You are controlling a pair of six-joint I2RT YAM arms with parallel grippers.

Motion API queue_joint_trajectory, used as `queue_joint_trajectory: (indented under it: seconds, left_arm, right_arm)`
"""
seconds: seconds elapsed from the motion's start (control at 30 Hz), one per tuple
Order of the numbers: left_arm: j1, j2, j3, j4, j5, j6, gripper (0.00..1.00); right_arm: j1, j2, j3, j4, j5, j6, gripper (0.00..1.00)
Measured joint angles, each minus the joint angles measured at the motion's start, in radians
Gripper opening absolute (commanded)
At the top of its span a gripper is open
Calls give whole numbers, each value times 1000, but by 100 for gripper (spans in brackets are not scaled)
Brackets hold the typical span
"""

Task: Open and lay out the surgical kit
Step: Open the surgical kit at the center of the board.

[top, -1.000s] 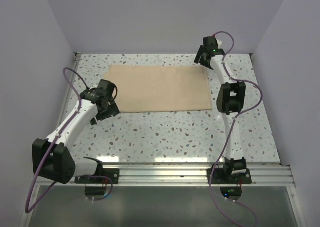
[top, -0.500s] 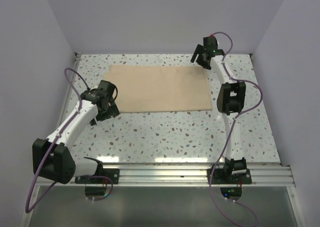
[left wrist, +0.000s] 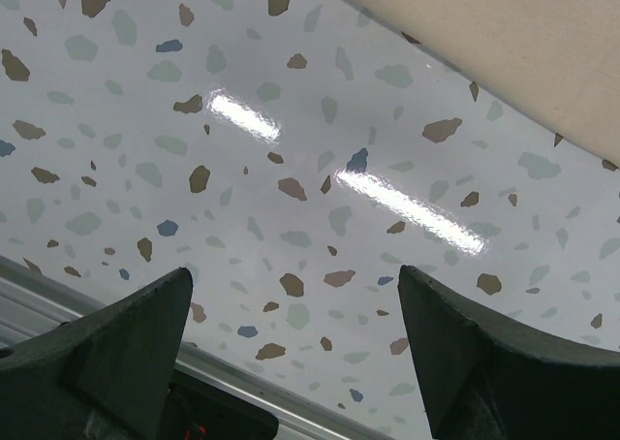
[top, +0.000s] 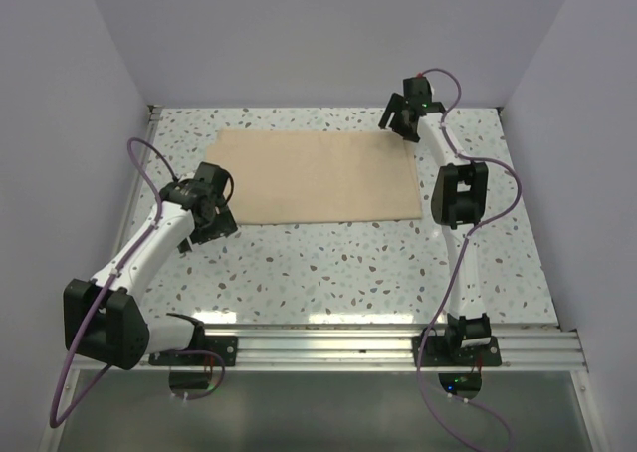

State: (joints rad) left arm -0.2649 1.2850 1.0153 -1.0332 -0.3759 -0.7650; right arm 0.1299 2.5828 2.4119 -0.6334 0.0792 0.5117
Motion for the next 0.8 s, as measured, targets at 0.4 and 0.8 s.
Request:
queue_joint_trajectory:
  seconds: [0.4,0.8]
  left_arm:
    - [0,-5,-15,-2,0,0,91]
    - [0,-5,-15,-2,-5,-1,91]
  right_arm:
    - [0,27,-15,11,8,-7,78]
    - [-1,29,-19,18,34,-7,78]
